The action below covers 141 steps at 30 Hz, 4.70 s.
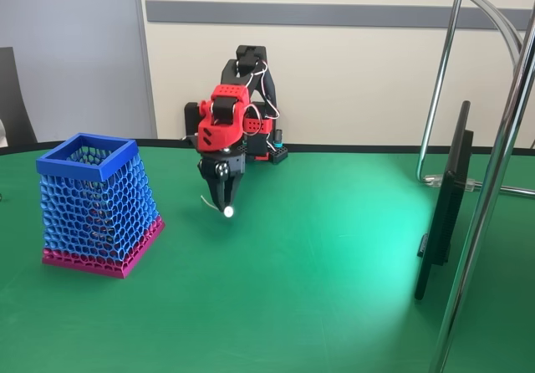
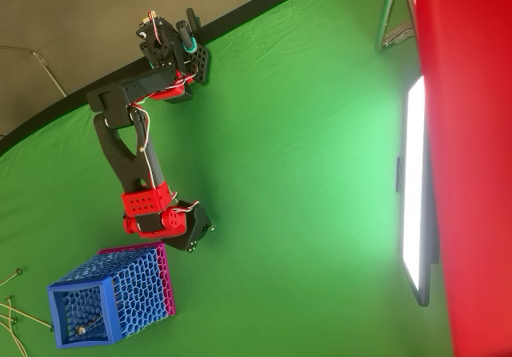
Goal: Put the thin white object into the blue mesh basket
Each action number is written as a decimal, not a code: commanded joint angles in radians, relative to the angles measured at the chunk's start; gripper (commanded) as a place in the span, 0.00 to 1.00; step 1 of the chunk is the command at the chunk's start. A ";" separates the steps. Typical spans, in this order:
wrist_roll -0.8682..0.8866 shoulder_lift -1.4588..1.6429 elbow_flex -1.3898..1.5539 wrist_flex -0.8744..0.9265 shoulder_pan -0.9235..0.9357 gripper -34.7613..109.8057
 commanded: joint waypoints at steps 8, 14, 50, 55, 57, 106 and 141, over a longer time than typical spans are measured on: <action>-0.179 0.313 -0.129 -0.107 0.009 0.24; -0.354 0.454 -0.080 -0.393 0.048 0.24; 0.190 0.462 0.123 -0.733 0.350 0.30; 0.259 0.485 0.192 -0.758 0.420 0.34; 0.272 0.500 0.249 -0.827 0.448 0.35; -0.307 1.804 1.585 -0.566 0.137 0.40; -0.612 2.120 1.678 -0.239 -0.183 0.25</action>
